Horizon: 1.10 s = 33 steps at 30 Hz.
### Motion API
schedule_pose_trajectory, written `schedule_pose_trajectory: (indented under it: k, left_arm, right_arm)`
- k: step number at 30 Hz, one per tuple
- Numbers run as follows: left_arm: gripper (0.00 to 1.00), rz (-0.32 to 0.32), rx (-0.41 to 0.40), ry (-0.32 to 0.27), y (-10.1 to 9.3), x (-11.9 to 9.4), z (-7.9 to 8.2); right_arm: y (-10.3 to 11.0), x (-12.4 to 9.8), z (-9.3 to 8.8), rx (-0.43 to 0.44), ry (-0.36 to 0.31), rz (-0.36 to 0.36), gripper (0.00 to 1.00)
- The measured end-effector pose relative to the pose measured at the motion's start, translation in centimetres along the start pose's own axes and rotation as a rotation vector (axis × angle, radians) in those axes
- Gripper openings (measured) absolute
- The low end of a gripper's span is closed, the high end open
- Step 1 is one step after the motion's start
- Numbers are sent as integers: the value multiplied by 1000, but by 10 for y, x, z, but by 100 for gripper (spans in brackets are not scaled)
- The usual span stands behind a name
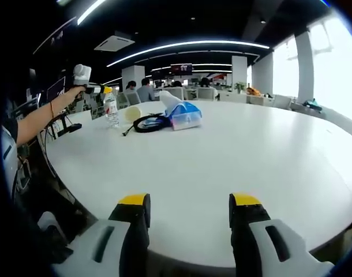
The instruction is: Arrange the tabletop items into an orderly group along one side of the table until the central work area is clear of visible clutter.
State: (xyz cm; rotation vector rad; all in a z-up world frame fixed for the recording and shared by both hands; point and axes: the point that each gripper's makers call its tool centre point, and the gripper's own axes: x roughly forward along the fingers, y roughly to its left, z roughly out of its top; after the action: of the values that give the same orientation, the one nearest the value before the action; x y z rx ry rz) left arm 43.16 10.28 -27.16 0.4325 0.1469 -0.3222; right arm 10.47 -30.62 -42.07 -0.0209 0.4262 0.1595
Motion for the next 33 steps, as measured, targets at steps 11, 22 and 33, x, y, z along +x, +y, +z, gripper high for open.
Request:
schedule_pose_trajectory:
  k: [11,22,33]
  left_arm:
    - [25,33,96,-29,-2,0,3]
    - [31,51,194,-150,-7,-8,27]
    - [43,38,272,-207,-15,-17,38]
  right_arm:
    - [3,0,-1,-6,5,13,52]
    - [13,2,2,-35,-6,46,59]
    - [14,4,3,-36,-2,51,59]
